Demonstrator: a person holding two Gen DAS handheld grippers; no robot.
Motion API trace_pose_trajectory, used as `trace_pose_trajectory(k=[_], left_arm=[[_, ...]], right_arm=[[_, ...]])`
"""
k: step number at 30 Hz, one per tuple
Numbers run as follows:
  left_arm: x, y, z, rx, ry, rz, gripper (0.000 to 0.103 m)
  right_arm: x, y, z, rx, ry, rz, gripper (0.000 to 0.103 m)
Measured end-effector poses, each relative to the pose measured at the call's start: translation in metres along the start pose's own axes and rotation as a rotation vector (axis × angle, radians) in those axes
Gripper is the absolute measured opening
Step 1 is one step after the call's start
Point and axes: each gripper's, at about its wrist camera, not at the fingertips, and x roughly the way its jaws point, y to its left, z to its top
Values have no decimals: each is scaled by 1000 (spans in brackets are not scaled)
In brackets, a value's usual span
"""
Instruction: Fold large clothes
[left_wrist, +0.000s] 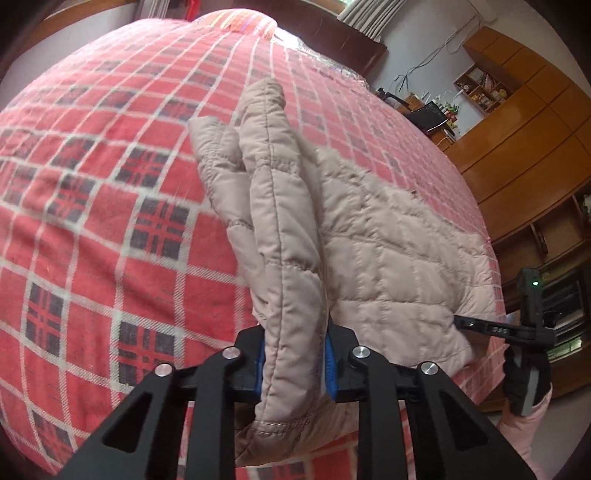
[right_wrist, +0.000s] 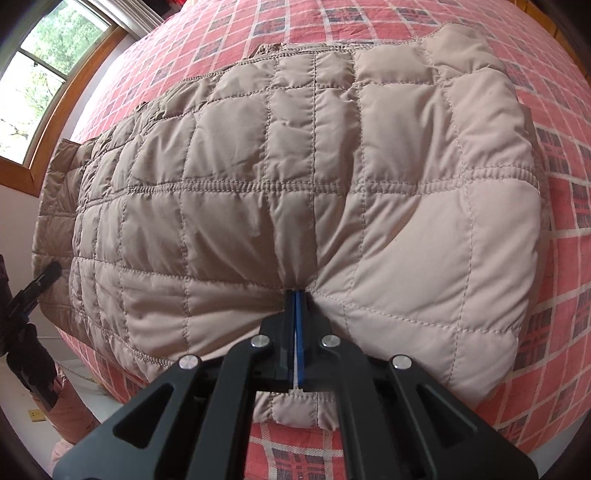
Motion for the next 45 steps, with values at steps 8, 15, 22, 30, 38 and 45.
trace_pose_trajectory(k=[8, 15, 22, 30, 38, 45], left_arm=[[-11, -81, 13, 167, -23, 22, 22], [25, -132, 10, 293, 37, 41, 22], [71, -149, -1, 331, 112, 65, 22], [103, -166, -23, 446, 97, 154, 25], [104, -167, -29, 474, 72, 141, 30], [58, -143, -13, 403, 84, -91, 54]], right_arm=[[-4, -3, -2, 2, -3, 19, 0], [-7, -11, -5, 2, -4, 31, 0], [-7, -12, -5, -3, -2, 28, 0], [-4, -4, -1, -2, 1, 22, 0], [1, 0, 10, 5, 5, 30, 0], [3, -9, 18, 9, 16, 54, 0]])
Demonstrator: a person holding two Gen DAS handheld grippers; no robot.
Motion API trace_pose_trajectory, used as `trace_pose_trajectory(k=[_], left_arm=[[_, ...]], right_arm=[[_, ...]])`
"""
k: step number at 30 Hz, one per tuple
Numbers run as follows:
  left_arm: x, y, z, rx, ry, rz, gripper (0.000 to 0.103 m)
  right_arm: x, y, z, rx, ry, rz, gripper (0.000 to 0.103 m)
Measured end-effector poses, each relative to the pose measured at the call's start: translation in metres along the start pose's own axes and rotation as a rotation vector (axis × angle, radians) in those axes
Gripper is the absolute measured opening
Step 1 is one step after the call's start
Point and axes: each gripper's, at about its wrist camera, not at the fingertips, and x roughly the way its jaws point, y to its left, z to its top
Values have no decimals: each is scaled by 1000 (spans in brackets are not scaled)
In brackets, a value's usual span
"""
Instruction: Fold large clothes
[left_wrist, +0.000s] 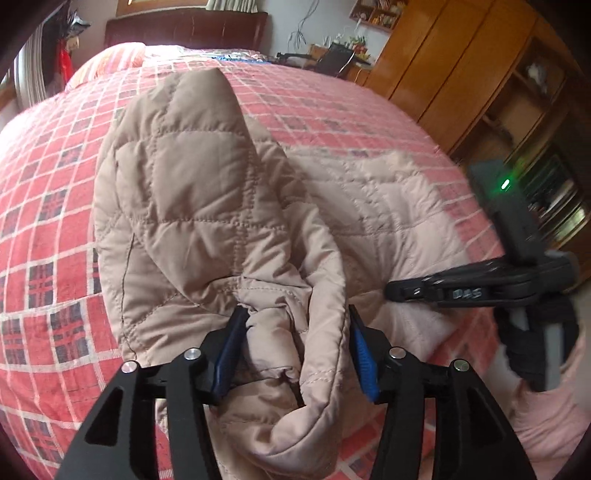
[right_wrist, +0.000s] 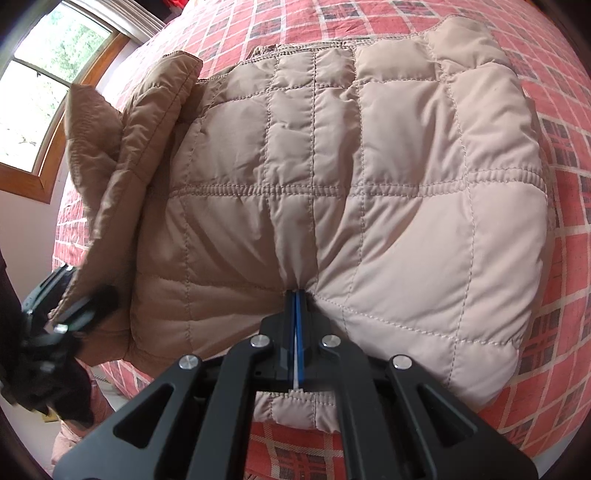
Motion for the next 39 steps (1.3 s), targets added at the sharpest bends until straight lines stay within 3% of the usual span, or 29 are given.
trace_pose_trajectory(k=[5, 8, 13, 16, 21, 23, 26, 29, 39], left_arm=[[-54, 36, 4, -132, -79, -164, 54], [-86, 63, 1, -202, -173, -168, 55], [-88, 105, -9, -297, -161, -34, 54], [-82, 124, -17, -319, -127, 60, 55], [-70, 126, -21, -333, -77, 117, 56], [-61, 119, -16, -313, -56, 178, 56], [-59, 111, -13, -297, -32, 295, 56], [-55, 104, -6, -279, -28, 347, 56], [-44, 111, 2, -272, -22, 346, 56]], right_arm=[[2, -5, 5, -6, 3, 1, 1], [3, -3, 6, -11, 4, -3, 2], [-2, 9, 6, -3, -6, -6, 4], [-18, 23, 6, -3, -27, -2, 10], [-43, 62, 7, -49, -63, 27, 33], [-53, 85, 8, -75, -76, 50, 50], [-64, 108, 14, -104, -80, 77, 54], [-65, 131, 23, -99, -50, 117, 59], [-23, 167, 41, -101, 59, 125, 61]])
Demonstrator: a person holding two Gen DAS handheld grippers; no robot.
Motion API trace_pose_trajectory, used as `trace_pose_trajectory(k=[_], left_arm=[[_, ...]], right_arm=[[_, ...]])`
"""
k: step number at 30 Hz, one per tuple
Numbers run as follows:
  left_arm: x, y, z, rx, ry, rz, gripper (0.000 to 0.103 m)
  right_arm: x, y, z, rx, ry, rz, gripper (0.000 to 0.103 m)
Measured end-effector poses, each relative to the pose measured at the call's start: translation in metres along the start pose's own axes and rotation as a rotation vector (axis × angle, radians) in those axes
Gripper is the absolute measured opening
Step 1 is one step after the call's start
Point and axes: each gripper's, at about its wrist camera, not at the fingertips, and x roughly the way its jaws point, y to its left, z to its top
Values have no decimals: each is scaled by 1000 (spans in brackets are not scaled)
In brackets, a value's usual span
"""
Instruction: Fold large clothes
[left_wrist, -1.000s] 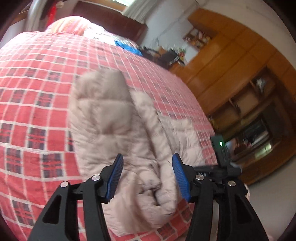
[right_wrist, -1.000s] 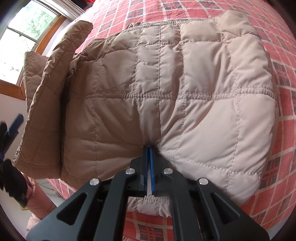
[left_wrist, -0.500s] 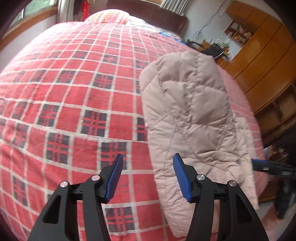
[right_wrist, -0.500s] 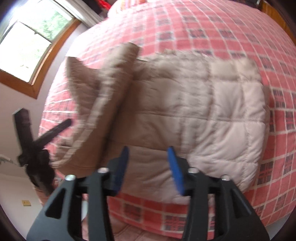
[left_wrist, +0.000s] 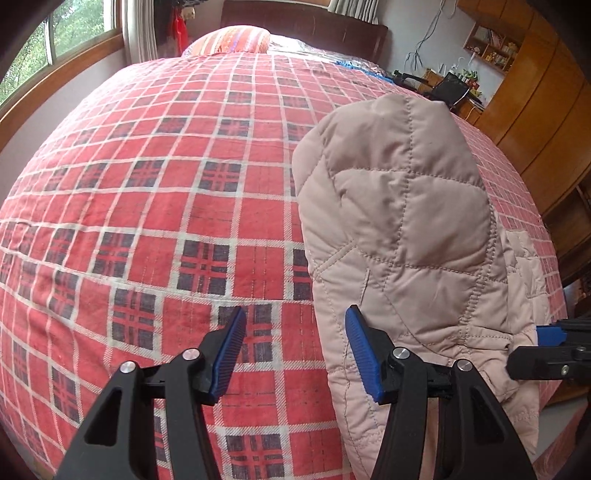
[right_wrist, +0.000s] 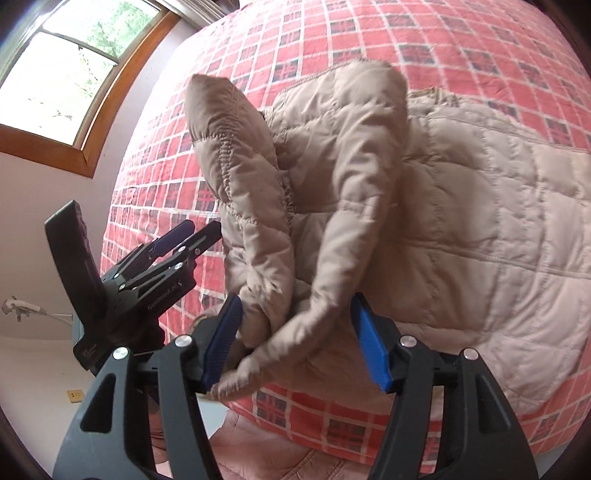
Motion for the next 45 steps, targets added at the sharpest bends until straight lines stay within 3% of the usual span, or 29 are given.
trace_pose_trajectory(k=[3, 8, 14, 20, 25, 33, 41, 45], left_arm=[[5, 4, 0, -8, 8, -24, 56], [1, 5, -4, -7, -7, -44, 56], [-7, 1, -5, 9, -30, -49, 56], [-24, -9, -7, 28, -62, -74, 56], [-41, -22, -7, 49, -92, -108, 56], [-45, -63, -13, 122, -85, -179, 59], [-7, -100, -24, 141, 13, -290, 64], [6, -108, -26, 109, 43, -376, 67]], right_arm=[[9, 5, 3, -1, 2, -23, 59], [20, 2, 2, 8, 3, -43, 33], [19, -7, -1, -7, -18, -12, 14], [-13, -15, -13, -49, -59, 41, 11], [-54, -21, -22, -75, -143, 51, 10], [-108, -73, -44, 2, -258, 13, 10], [-111, -151, -65, 119, -271, -2, 10], [-89, -194, -73, 184, -232, -4, 10]])
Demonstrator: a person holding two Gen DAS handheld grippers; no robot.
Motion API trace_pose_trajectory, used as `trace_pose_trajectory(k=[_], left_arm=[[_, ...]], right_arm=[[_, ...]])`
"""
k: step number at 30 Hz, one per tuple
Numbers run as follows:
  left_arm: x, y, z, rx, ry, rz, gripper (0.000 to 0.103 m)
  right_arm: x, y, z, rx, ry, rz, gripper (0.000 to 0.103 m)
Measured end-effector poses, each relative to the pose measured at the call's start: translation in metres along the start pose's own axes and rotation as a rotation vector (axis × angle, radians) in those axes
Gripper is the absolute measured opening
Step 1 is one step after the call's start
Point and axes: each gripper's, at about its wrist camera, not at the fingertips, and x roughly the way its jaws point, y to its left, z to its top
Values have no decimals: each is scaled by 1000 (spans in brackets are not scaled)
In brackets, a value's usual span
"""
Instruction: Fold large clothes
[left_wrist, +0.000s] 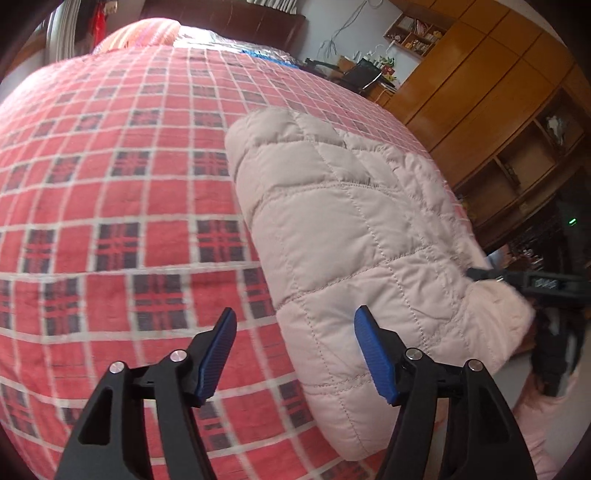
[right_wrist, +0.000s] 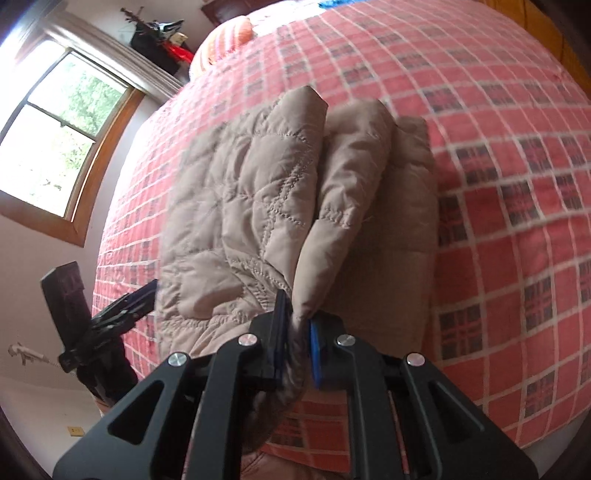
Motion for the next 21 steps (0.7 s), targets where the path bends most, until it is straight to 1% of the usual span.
trace_pose_trajectory(k=[2, 4, 5, 6, 8, 10, 15, 17, 20, 21], left_arm=[[11, -2, -1, -8, 27, -35, 67], [22, -5, -1, -6, 58, -87, 67], [28, -6, -1, -12, 75, -114, 64], [34, -8, -2, -18, 83, -129, 56], [38, -14, -2, 2, 69, -104, 54], [40, -17, -2, 2, 65, -120, 45], [37, -16, -7, -35, 38, -152, 30], [32, -25, -14, -12, 24, -145, 28], [36, -34, -18, 41, 7, -89, 28], [40, -33, -16, 51, 8, -82, 28]], right_arm=[[15, -21, -3, 41, 29, 20, 10], [25, -33, -6, 59, 41, 40, 10], [30, -39, -8, 68, 44, 52, 10], [33, -42, -8, 69, 42, 55, 10], [37, -46, -10, 71, 37, 62, 10], [37, -48, -11, 74, 34, 69, 10], [37, -49, -18, 93, 23, 102, 10], [31, -57, -23, 81, 7, 87, 10], [30, -52, -28, 62, -5, 45, 10], [33, -51, -29, 64, -3, 36, 11]])
